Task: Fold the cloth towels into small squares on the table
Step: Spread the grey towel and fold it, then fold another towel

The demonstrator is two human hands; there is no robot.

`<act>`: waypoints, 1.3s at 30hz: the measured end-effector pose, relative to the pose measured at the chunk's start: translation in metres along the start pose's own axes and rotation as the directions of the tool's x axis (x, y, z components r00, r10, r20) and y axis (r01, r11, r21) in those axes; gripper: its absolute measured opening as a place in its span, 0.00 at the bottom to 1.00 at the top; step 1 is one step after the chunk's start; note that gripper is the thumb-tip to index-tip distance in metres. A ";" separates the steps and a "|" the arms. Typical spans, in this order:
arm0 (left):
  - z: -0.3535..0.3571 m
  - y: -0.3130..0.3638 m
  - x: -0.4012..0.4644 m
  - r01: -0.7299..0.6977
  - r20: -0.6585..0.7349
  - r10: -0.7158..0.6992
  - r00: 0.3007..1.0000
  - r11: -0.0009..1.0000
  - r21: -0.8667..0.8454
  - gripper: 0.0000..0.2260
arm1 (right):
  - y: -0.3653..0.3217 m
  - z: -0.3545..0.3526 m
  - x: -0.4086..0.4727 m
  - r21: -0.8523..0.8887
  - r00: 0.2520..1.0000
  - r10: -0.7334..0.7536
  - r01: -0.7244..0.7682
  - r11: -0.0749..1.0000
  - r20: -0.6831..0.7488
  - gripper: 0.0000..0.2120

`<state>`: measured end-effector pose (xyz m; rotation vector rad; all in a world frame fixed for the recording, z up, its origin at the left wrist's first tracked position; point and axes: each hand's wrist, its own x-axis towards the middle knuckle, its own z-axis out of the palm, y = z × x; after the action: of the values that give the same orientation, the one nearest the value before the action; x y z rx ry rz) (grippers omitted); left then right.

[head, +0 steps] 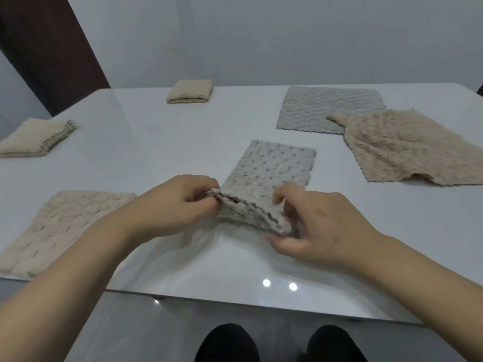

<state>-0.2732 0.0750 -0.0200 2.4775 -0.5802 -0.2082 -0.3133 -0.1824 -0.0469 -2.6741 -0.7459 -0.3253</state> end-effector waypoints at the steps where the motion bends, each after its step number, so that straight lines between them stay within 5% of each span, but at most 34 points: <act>1: -0.002 0.002 0.002 0.002 0.007 -0.002 1.000 0.999 -0.041 0.10 | -0.001 0.000 0.001 -0.027 1.000 -0.008 0.008 1.000 -0.010 0.22; 3: -0.006 0.003 0.007 0.005 -0.004 -0.005 1.000 0.991 -0.136 0.11 | -0.001 0.001 0.005 -0.026 0.998 0.003 -0.005 1.000 -0.067 0.20; 8: -0.006 0.004 0.031 0.000 -0.085 -0.045 0.995 0.884 -0.468 0.11 | 0.019 -0.007 0.019 0.366 0.978 0.204 -0.176 0.914 -0.040 0.18; 13: 0.010 0.007 0.078 0.012 -0.230 -0.149 0.962 0.862 -0.507 0.09 | 0.043 -0.008 0.045 0.442 0.923 0.353 -0.255 0.860 -0.154 0.08; 18: 0.023 0.004 0.132 0.023 -0.350 -0.171 0.921 0.921 -0.389 0.14 | 0.079 -0.001 0.086 0.280 0.887 0.456 -0.421 0.863 -0.072 0.11; 23: 0.039 -0.010 0.168 0.159 -0.297 -0.203 0.933 0.974 -0.164 0.16 | 0.110 0.018 0.110 0.066 0.875 0.478 -0.473 0.878 -0.081 0.13; 30: 0.041 -0.018 0.177 0.211 -0.272 -0.239 0.932 0.969 -0.126 0.17 | 0.120 0.001 0.134 -0.145 0.838 0.488 -0.466 0.873 0.244 0.09; 34: 0.046 -0.016 0.177 0.225 -0.303 -0.243 0.922 0.970 -0.092 0.16 | 0.108 0.011 0.153 -0.208 0.902 0.407 -0.375 0.903 0.143 0.11; 39: 0.039 -0.017 0.177 0.217 -0.225 -0.279 0.933 0.939 -0.267 0.18 | 0.100 0.032 0.152 -0.206 0.945 0.320 -0.299 0.932 0.076 0.26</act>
<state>-0.1192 -0.0122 -0.0651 2.2867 -0.1180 -0.0446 -0.1287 -0.1807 -0.0560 -2.9543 -0.3219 -0.1788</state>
